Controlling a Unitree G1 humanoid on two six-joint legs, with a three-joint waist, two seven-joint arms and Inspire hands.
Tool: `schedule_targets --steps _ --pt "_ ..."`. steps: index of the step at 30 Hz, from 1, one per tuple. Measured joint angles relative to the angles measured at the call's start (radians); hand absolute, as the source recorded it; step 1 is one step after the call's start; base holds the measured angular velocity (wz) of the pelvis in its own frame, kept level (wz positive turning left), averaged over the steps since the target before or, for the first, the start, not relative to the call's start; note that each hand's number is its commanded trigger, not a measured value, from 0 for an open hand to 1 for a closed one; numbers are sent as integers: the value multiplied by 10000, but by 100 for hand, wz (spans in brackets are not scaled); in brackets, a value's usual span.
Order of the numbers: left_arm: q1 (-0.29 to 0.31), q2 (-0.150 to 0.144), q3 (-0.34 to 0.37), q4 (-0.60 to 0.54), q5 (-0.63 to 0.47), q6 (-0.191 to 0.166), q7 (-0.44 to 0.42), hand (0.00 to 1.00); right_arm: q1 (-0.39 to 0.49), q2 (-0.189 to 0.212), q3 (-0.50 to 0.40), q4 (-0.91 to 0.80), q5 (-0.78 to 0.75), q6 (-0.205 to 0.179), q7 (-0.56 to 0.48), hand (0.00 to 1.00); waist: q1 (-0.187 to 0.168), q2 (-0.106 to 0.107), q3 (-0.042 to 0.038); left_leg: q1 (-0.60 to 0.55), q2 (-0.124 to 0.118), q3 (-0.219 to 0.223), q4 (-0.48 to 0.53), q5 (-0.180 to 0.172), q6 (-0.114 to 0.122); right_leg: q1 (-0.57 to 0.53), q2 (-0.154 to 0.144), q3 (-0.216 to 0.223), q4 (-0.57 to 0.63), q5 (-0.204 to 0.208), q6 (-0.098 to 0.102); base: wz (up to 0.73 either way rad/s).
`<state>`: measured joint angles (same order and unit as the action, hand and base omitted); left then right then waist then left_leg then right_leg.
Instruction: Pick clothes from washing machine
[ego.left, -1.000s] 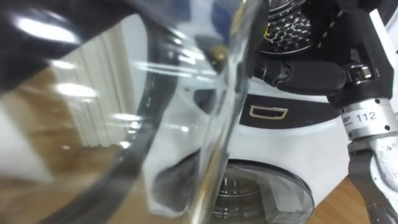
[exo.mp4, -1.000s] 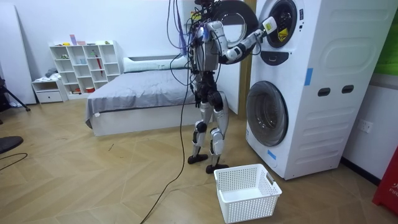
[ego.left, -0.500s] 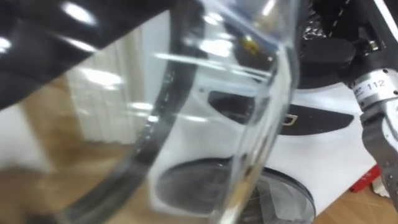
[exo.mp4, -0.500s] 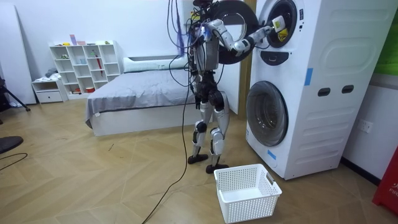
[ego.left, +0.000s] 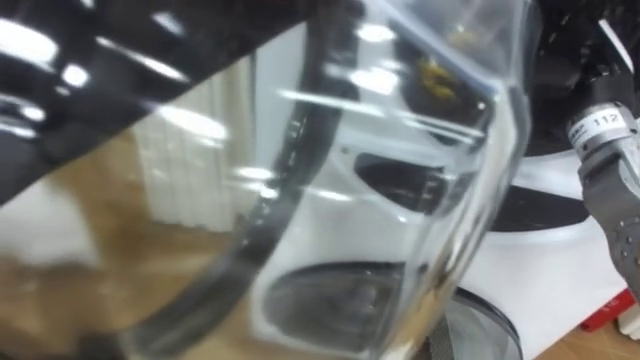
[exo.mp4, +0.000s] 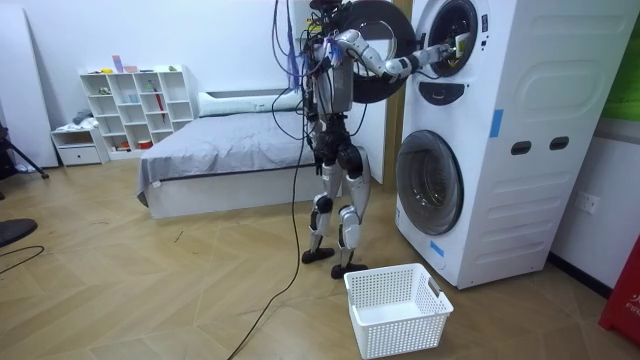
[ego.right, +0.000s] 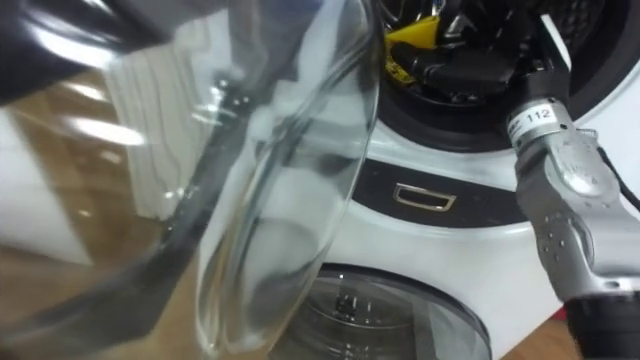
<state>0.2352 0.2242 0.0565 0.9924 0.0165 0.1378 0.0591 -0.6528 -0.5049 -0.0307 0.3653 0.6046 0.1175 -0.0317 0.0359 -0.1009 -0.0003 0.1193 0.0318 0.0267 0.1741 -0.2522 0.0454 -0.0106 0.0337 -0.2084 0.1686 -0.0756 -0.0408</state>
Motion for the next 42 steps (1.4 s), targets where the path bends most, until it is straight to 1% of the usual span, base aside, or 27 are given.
schedule_targets --steps 2,4,7,8,10,12,14,18,22,25,26,27,31,32,34,37,42 --pt "41 1 137 7 192 200 0 0 -247 -169 39 395 -401 177 16 0 31 -49 -13 -28 -16 -27 20 6 -11 -1 -4 5 7 -60 -15 9" --pt "177 -1 218 6 272 398 -2 0 -405 -256 60 572 -887 280 141 0 168 -57 -14 -48 -15 -46 62 7 -17 -2 -4 3 19 -108 -65 2" --pt "184 7 220 -4 546 543 -6 0 -417 -454 117 607 -1342 375 407 0 251 -130 -19 -94 -40 -80 58 17 -45 -22 -98 -72 31 -207 -81 8" --pt "191 11 219 -3 610 560 -7 0 -470 -500 119 732 -1565 379 492 0 255 -164 -28 -124 -49 -156 59 30 -67 -24 -126 -186 48 -230 -86 18" --pt "195 16 220 -2 639 563 -25 0 -735 -501 139 1186 -2015 380 617 0 281 -221 -58 -129 -58 -214 64 46 -93 -21 -138 -301 69 -244 -99 14" --pt "194 73 219 -2 641 561 -70 0 -951 -526 325 1571 -2728 379 736 0 288 -317 -65 -136 -65 -322 85 62 -118 9 -145 -400 77 -245 -101 12" --pt "188 93 217 -1 637 560 -147 0 -1089 -527 535 1790 -3113 378 833 0 290 -362 -69 -156 -45 -354 127 64 -120 31 -147 -417 68 -245 -102 8" --pt "99 103 213 -2 639 529 -347 0 -1092 -527 584 1818 -3704 378 1078 0 317 -373 -65 -207 -72 -450 165 63 -120 39 -162 -451 62 -245 -101 7" --pt "73 154 205 -6 639 510 -436 0 -1129 -540 710 1969 -4161 369 1261 0 442 -381 -58 -204 -80 -498 159 63 -120 38 -152 -427 67 -245 -101 0" --pt "-4 187 208 -6 646 510 -436 0 -1239 -575 779 2107 -4195 368 1447 0 465 -406 -37 -205 -91 -520 149 63 -120 39 -144 -429 72 -245 -101 0" --pt "-25 202 213 -5 654 513 -437 0 -1333 -597 817 2147 -4232 368 1499 0 467 -420 -4 -210 -91 -520 129 63 -120 40 -142 -434 74 -245 -101 0" --pt "-46 228 211 -2 676 517 -437 0 -1455 -607 913 2212 -4513 369 1586 0 473 -442 14 -210 -88 -514 108 62 -123 36 -139 -435 78 -245 -102 0" --pt "-240 294 208 53 685 539 -437 0 -1799 -624 1125 2336 -5187 370 1784 0 525 -471 26 -200 -80 -520 114 59 -135 51 -136 -449 85 -245 -103 0" --pt "-288 308 205 82 683 546 -461 0 -1884 -625 1240 2337 -5466 371 1844 0 526 -441 52 -199 -80 -533 135 59 -136 75 -141 -461 74 -244 -103 3" --pt "-443 310 203 85 682 593 -551 0 -1949 -626 1258 2337 -5951 374 1966 0 530 -432 60 -199 -80 -566 138 57 -140 91 -133 -497 70 -244 -104 4" --pt "-489 306 201 71 681 611 -721 0 -1949 -625 1247 2344 -6332 386 2233 0 552 -427 63 -199 -84 -576 141 52 -150 92 -113 -474 61 -233 -121 0" --pt "-487 306 178 72 625 675 -757 0 -2016 -624 1167 2574 -6544 419 2542 0 569 -415 70 -199 -85 -630 209 49 -166 153 -119 -568 41 -223 -138 2"
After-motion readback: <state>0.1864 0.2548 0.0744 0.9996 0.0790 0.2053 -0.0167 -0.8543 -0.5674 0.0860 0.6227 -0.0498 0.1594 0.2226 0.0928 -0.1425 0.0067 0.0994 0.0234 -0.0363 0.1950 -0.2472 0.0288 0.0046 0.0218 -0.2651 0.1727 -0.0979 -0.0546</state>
